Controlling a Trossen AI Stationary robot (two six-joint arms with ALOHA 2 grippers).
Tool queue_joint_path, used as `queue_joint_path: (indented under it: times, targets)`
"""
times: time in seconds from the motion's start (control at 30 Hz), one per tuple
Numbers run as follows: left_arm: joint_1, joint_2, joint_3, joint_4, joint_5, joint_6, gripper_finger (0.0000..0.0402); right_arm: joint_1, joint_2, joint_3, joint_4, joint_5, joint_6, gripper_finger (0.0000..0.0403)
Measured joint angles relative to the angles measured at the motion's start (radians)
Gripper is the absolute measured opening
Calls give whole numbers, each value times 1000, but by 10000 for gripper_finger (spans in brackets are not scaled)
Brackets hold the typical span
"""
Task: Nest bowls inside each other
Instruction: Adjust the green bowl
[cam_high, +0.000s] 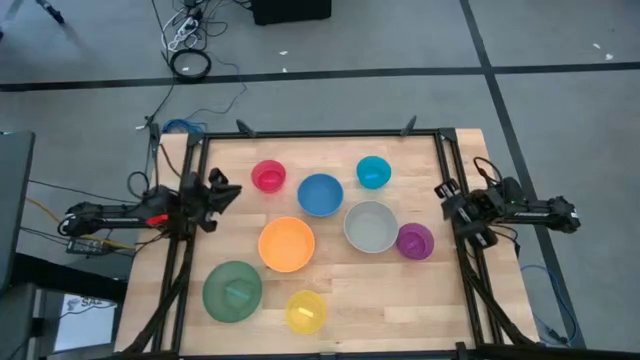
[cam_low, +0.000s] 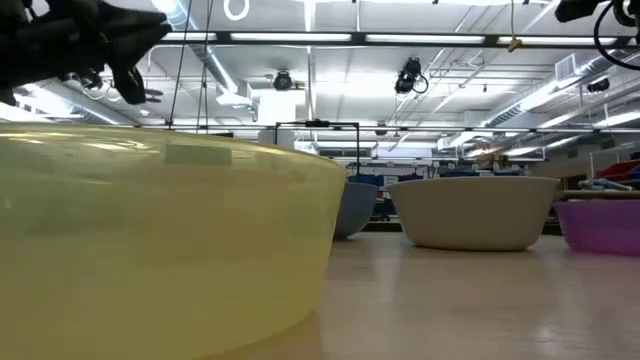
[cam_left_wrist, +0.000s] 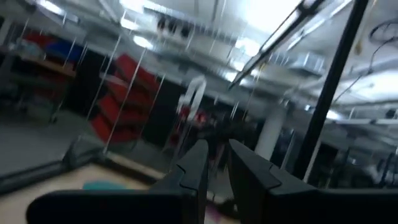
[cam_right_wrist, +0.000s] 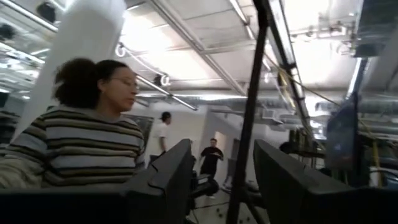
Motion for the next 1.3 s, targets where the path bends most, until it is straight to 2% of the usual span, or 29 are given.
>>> queue_joint_path:
  times: [0.2,0.3,0.57,0.8,0.9,1.03,1.17,1.3]
  targets:
    - [0,-1,0,58,-28,-4,70,0,0,2,1,2,12,163]
    - [0,1,0,60,-28,-4,70,0,0,2,0,47,24,163]
    - [0,5,0,54,-27,-31,70,0,0,3,28,313,21,163]
    - [-1,51,0,115,-27,-60,70,-14,0,22,61,526,-173,162]
    - [-1,105,1,176,-33,-72,70,-31,0,74,-25,574,-176,162]
    - [-2,223,41,191,-35,-88,70,-47,21,189,-276,636,-179,162]
    - [-28,388,110,227,-35,-81,70,-51,100,312,-461,692,-206,162]
    - [-70,553,186,301,-36,-5,70,-51,214,393,-525,704,-219,162]
